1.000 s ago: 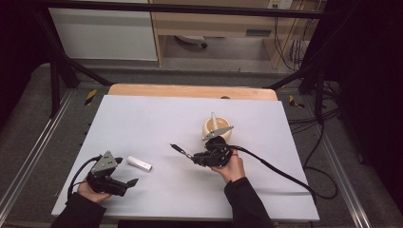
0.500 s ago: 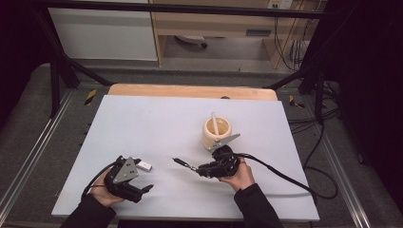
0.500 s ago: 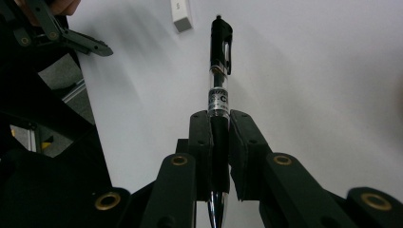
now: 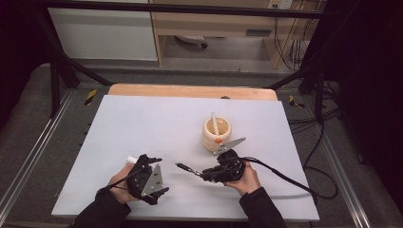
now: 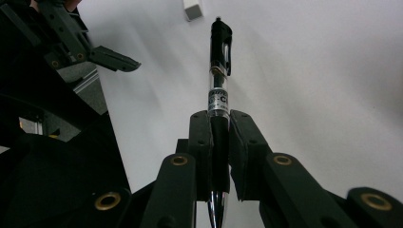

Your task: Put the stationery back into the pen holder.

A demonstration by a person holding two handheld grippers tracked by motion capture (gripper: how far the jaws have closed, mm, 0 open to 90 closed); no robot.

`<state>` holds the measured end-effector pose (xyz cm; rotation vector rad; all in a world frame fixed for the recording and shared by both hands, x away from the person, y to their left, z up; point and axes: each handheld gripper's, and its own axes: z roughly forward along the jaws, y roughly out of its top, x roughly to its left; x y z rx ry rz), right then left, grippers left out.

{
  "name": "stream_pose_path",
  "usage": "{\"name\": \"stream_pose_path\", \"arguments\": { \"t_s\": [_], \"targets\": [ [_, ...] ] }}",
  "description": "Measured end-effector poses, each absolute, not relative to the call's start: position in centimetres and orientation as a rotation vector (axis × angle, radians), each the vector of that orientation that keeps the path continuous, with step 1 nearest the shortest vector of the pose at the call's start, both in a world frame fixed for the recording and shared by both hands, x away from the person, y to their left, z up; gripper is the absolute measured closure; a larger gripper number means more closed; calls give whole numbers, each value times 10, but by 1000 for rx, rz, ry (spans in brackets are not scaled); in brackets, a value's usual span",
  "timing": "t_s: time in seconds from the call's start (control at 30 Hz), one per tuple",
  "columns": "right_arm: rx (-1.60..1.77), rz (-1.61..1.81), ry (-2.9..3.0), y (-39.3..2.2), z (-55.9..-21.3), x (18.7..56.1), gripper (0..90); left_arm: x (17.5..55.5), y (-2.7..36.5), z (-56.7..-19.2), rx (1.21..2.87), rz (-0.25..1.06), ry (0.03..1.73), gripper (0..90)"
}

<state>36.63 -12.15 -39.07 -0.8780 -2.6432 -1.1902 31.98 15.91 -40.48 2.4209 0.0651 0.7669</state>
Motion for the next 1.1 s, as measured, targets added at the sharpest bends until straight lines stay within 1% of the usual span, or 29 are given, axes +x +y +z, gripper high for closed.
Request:
{"name": "stream_pose_path", "arguments": {
  "t_s": [0.2,0.37,0.6,0.87,1.1],
  "targets": [
    [-854,-1180,-2638,-120,-391,365,804,318,141,-401,2446,858,-71,112],
    [-855,-1153,-2642,-118,-392,367,805,316,128,-404,2446,945,-185,169],
    [-834,-1137,-2654,-112,-388,368,805,316,114,-410,2435,1012,-263,248],
    [-852,-1117,-2663,-103,-384,371,804,314,102,-418,2415,1117,-369,381],
    [-864,-1114,-2665,-98,-383,371,804,310,96,-424,2385,1201,-447,558]
  ]
}}
